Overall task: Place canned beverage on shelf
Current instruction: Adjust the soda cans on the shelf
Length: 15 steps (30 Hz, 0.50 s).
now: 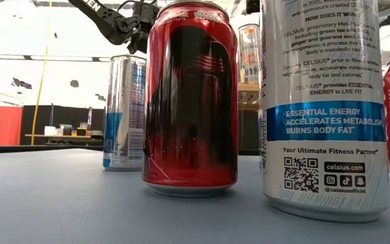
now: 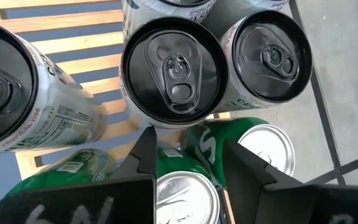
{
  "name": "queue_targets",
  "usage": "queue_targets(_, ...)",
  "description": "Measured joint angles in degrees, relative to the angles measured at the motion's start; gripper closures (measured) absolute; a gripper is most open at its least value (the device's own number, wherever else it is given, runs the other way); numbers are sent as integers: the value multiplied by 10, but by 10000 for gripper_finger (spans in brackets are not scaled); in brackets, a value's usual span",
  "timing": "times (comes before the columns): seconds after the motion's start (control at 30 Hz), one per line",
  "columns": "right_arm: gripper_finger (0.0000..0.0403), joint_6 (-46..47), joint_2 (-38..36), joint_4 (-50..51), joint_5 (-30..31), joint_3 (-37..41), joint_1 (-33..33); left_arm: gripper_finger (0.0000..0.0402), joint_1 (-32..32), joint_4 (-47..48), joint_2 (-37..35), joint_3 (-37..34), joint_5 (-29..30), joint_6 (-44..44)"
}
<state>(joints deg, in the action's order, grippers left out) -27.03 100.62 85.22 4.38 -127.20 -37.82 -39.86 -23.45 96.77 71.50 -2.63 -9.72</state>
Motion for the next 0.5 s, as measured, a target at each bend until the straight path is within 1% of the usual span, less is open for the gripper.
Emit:
queue_targets(0.1,288,2,0,7,0,0,-2,208,0,0,0,0,-2,6)
queue_targets(0.3,288,5,0,27,15,0,-6,208,2,9,0,0,-49,20)
queue_targets(0.5,288,2,0,31,15,0,-5,221,5,41,0,0,-50,6)
